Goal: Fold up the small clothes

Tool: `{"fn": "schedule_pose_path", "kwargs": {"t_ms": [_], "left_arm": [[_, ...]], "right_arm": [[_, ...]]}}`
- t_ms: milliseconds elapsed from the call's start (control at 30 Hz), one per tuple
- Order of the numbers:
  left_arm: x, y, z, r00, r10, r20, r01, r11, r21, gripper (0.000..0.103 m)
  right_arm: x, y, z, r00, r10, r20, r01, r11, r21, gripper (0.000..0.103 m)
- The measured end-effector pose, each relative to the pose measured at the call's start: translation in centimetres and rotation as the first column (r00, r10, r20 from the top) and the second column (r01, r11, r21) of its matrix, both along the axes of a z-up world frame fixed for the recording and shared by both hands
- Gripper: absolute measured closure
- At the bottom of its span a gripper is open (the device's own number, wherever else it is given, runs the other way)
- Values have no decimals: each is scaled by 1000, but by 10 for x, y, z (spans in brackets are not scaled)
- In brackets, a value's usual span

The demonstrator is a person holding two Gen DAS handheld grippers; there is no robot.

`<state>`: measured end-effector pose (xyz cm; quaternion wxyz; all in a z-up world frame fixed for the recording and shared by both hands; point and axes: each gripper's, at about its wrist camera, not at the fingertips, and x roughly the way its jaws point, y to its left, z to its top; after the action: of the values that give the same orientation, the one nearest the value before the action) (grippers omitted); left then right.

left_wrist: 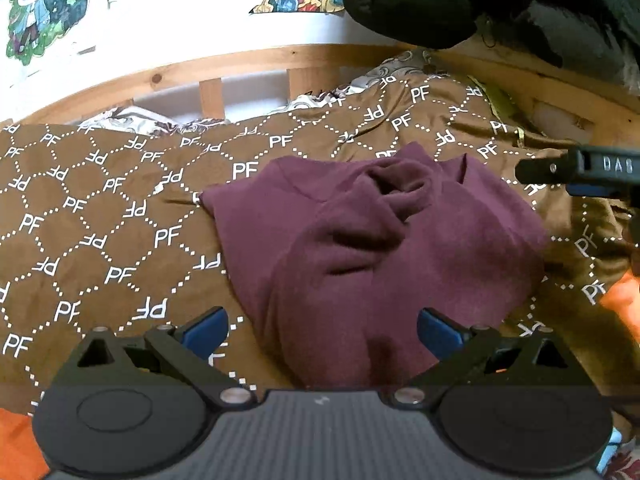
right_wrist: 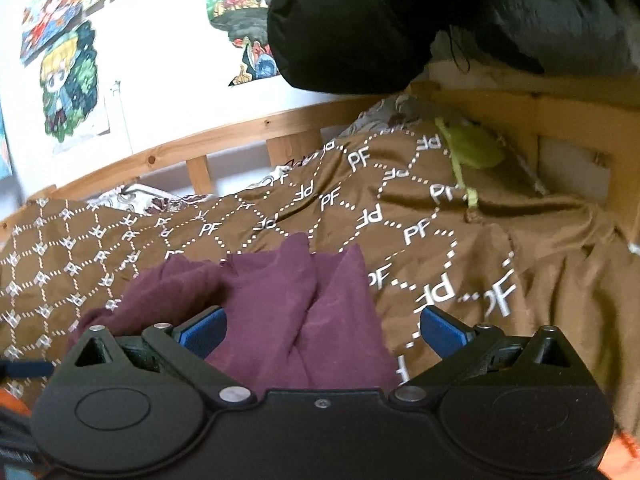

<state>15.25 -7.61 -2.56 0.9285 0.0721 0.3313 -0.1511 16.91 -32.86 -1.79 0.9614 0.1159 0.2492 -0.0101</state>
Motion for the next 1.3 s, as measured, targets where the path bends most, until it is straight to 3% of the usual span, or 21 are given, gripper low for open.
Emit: {"fn": "schedule_pose_path", "kwargs": {"t_ms": [167,300,467,533,633,767,933,1033,1100,1167,1300], "left_arm": [[2,3,-3,1000,24,-16,-24,1000,-1,1],[1,5,-6,1000,24,-9,-25,1000,-10,2],[1,6,-7,1000,-1,3,1,1000,-11,18],[1,7,-7,1000,-4,3,4,1000,-7,31],[2,7,-9,1000,-7,-18,6,1000,-8,51],[0,5,-10,999,-7,-32,5,999,-34,65],[-6,1,-11,1000,-19,4,19,1000,11,75],[-8,-1,-12,1000,-23,20,22,1000,21,78],[-12,-3,-12,999,-23,32,23,1000,20,79],[-13,-3,-12,999,-21,44,20,1000,11,79],[-15,-7,-12,997,-22,69,21,1000,10,80]], "right_arm": [[13,8,-1,1000,9,-25,-9,1000,-5,0],[27,21,2,996,79,-42,-79,997,-4,0],[59,43,6,981,182,-63,-183,983,-19,1],[72,49,7,976,210,-65,-210,978,0,0],[88,53,9,976,212,-48,-207,975,84,1],[114,58,5,975,208,-82,-185,955,232,1],[134,72,-6,964,217,-154,-178,955,235,21],[135,76,-15,959,219,-179,-174,955,239,43],[134,75,-18,958,220,-184,-170,952,254,74],[129,75,-17,964,213,-162,-175,960,220,90],[115,75,-5,969,240,-64,-231,965,124,95]]}}
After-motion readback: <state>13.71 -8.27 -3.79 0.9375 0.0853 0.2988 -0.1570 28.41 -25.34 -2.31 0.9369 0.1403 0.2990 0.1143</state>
